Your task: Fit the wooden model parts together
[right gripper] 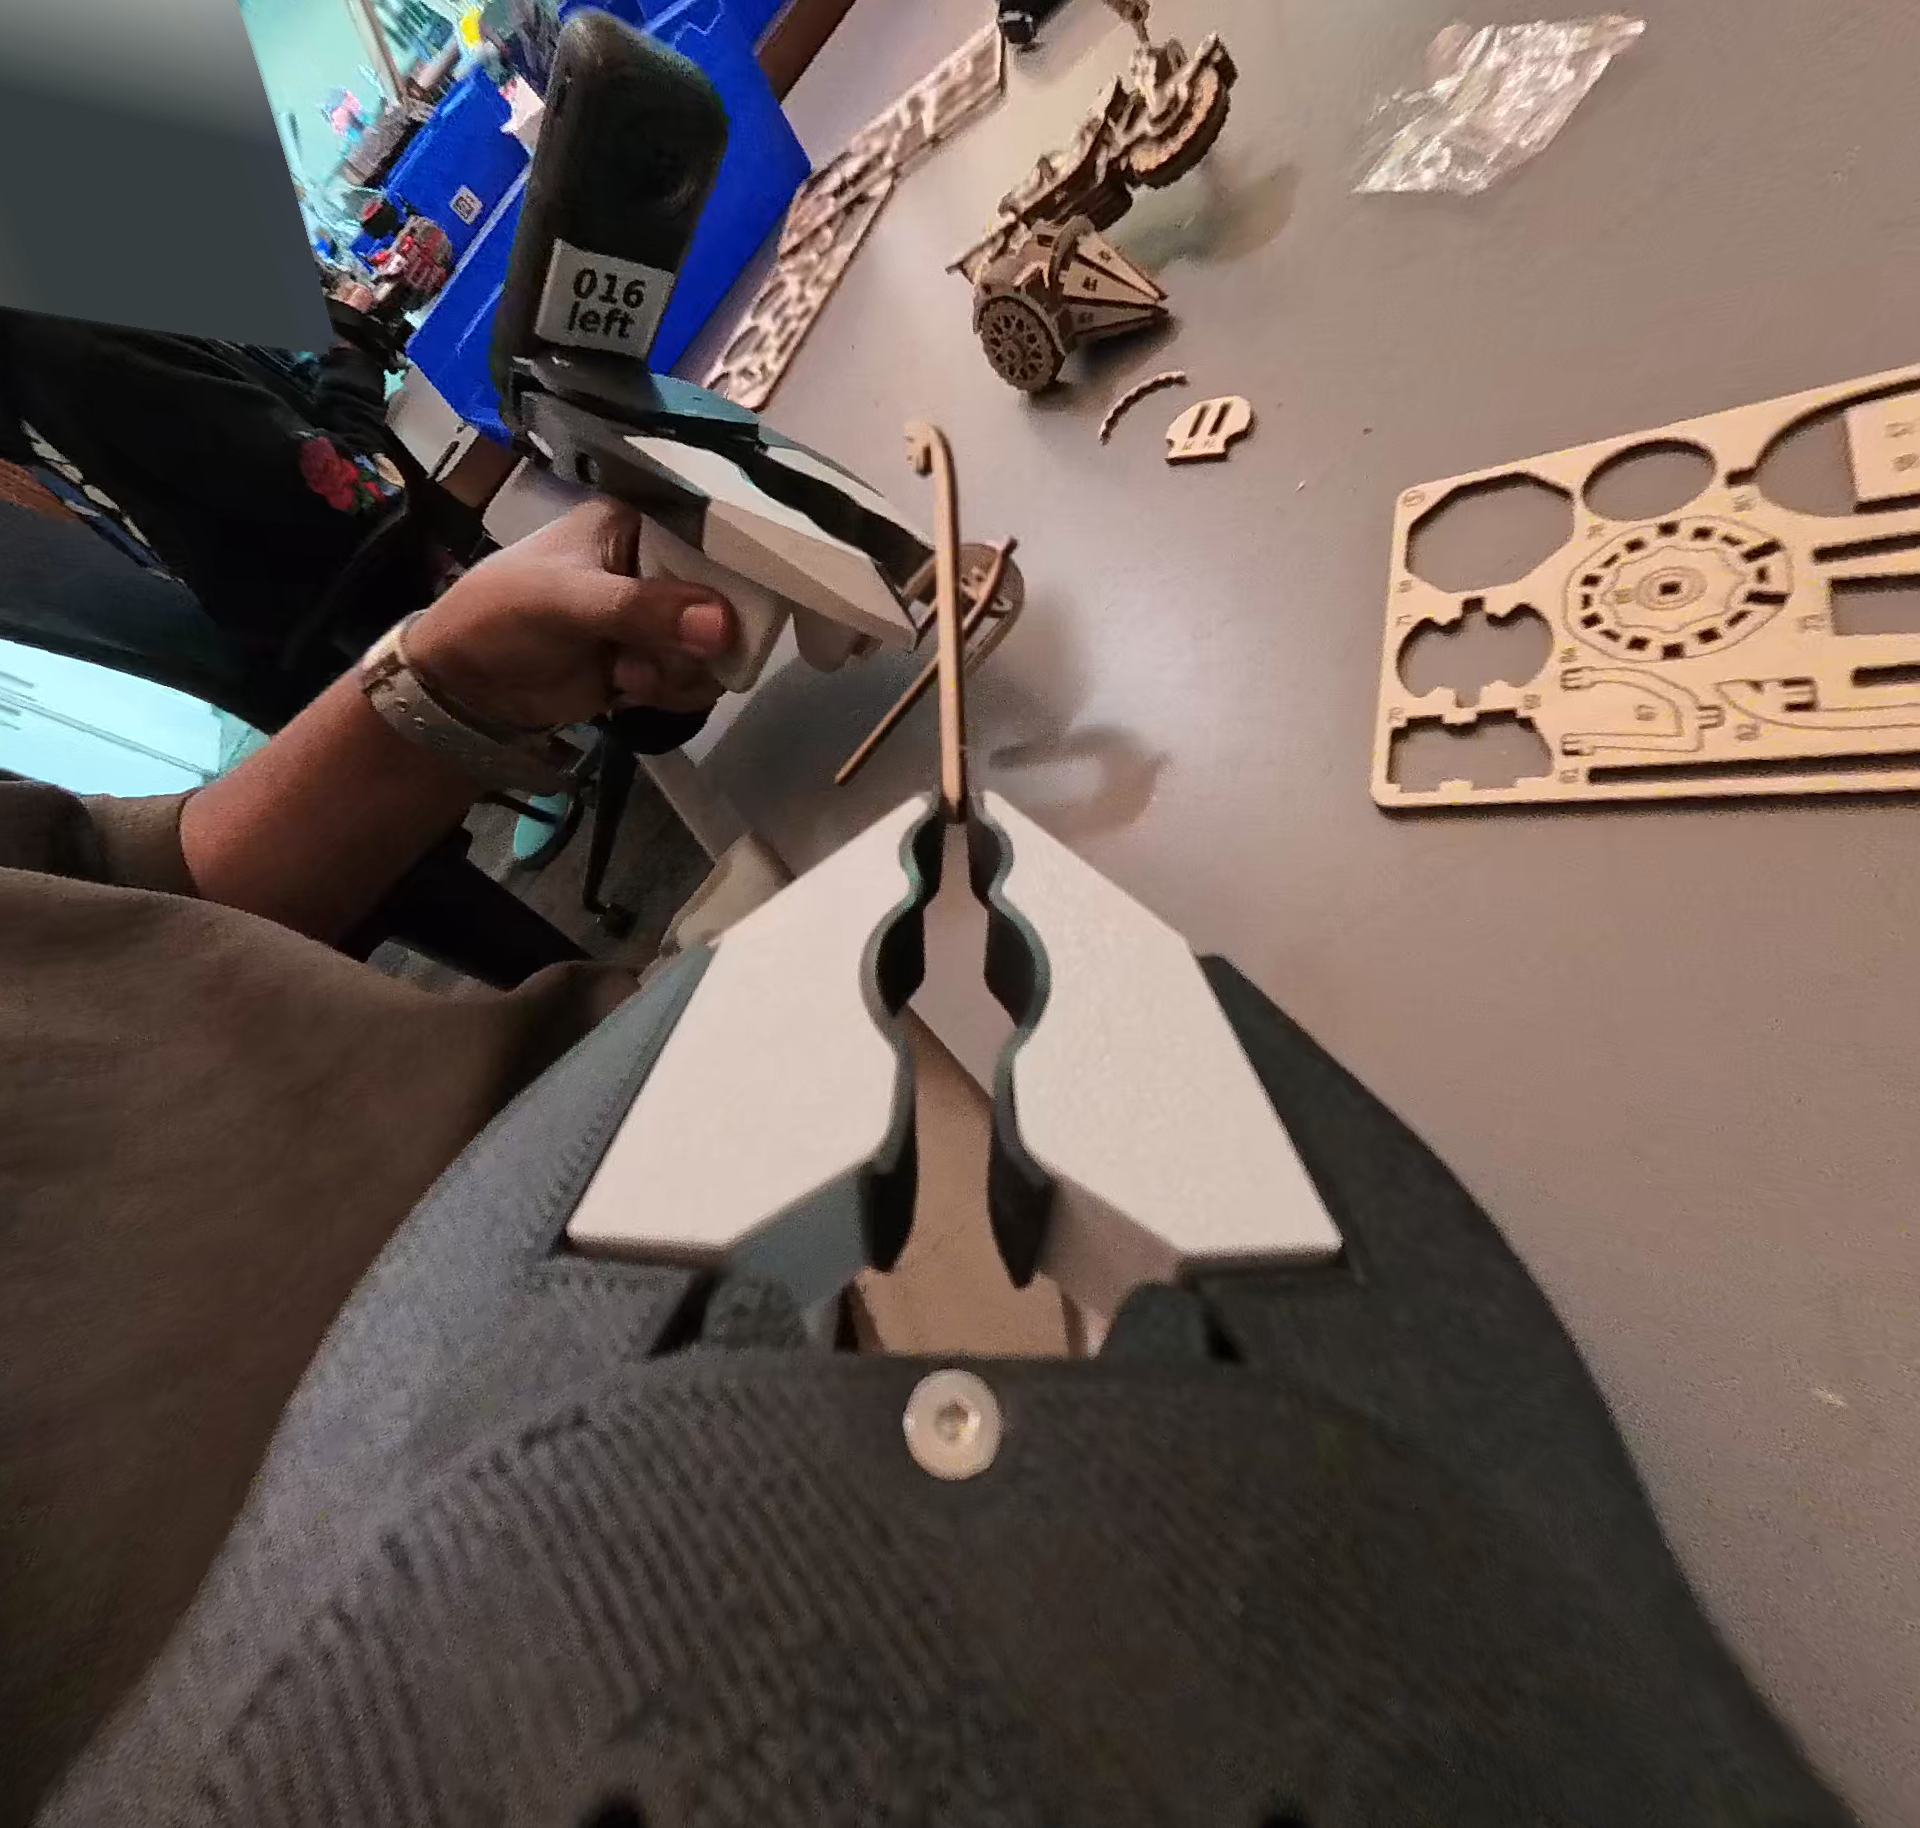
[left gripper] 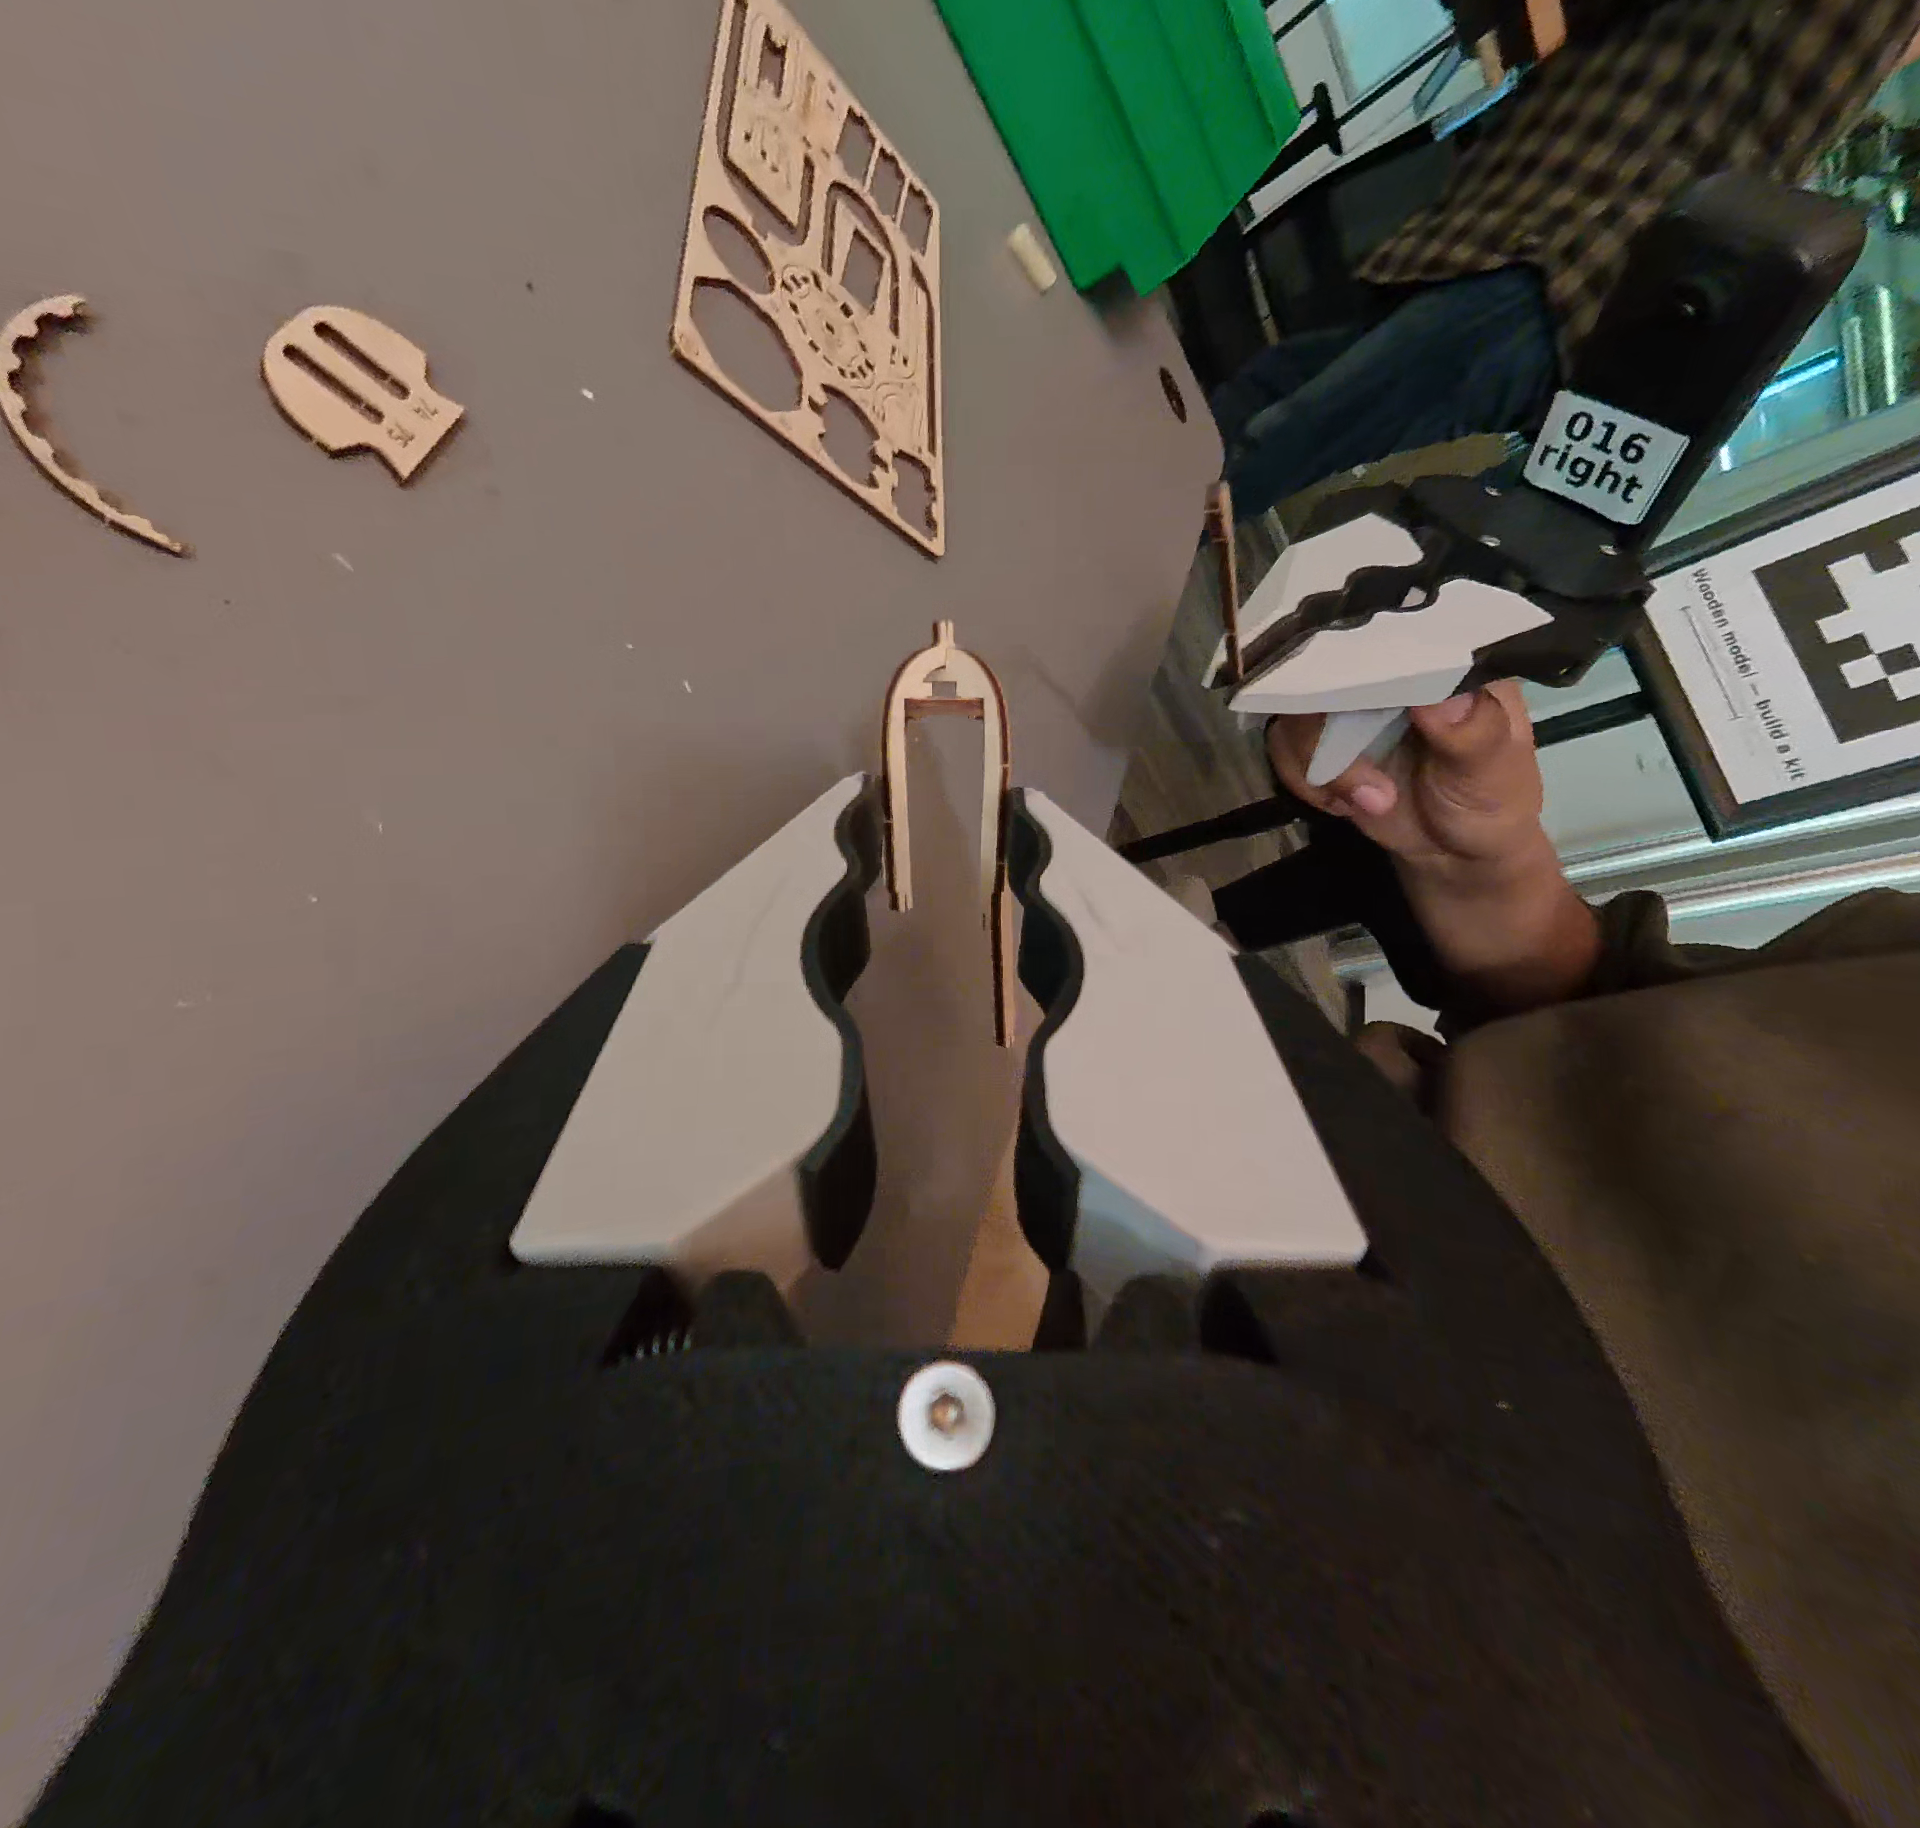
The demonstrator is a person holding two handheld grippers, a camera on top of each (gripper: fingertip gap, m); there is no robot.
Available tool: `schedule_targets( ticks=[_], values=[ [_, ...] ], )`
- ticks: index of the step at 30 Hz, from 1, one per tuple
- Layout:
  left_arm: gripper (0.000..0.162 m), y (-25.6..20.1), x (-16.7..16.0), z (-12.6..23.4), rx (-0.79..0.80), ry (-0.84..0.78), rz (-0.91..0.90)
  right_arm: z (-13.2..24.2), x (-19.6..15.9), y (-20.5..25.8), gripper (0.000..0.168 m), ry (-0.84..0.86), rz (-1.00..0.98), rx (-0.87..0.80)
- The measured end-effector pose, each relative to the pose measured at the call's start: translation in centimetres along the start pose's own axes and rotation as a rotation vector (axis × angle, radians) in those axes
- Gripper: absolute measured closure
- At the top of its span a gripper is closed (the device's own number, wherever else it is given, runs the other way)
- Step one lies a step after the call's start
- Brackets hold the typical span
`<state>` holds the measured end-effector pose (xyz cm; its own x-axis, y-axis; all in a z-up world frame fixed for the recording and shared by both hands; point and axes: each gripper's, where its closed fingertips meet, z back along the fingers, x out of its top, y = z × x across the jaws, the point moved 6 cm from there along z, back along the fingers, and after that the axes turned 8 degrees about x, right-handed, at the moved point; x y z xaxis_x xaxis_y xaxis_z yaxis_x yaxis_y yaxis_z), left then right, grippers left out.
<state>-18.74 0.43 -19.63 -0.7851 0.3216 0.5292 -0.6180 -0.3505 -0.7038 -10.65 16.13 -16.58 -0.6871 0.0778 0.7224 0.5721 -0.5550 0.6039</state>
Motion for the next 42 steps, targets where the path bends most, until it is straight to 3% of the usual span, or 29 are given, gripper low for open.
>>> schedule_targets(
  ticks=[5,11,14,19,26,31,35,37,42],
  values=[
    [0.134,0.0,-0.2,-0.2,-0.007,0.021,0.015,-0.5,-0.9,-0.8,0.166,0.065,-0.067,-0.022],
    [0.125,-0.6,0.7,0.9,-0.027,-0.071,-0.014,-0.4,0.2,0.5,0.166,-0.027,-0.04,0.055],
    [0.136,-3.2,1.5,1.6,-0.225,-0.168,-0.042,-0.6,1.3,1.6,0.166,-0.098,0.018,0.059],
    [0.136,-6.4,1.3,0.9,-0.461,-0.228,0.027,-1.8,1.8,3.4,0.166,-0.165,0.08,0.06],
    [0.156,-6.8,1.7,1.4,-0.516,-0.354,0.104,-2.4,2.2,4.8,0.166,-0.242,0.13,0.06],
    [0.16,-6.7,1.6,1.8,-0.448,-0.353,0.019,-2.9,2.0,4.9,0.166,-0.217,0.16,0.066],
    [0.16,-6.6,1.7,2.3,-0.418,-0.332,-0.036,-3.4,0.8,4.6,0.168,-0.083,0.13,0.142],
    [0.16,-6.4,1.6,2.6,-0.403,-0.298,-0.071,-2.6,1.0,4.4,0.161,-0.073,0.152,0.154],
    [0.16,-6.7,-0.4,1.3,-0.349,-0.006,-0.23,0.5,3.6,4.4,0.158,-0.173,0.215,0.209]
  ],
)
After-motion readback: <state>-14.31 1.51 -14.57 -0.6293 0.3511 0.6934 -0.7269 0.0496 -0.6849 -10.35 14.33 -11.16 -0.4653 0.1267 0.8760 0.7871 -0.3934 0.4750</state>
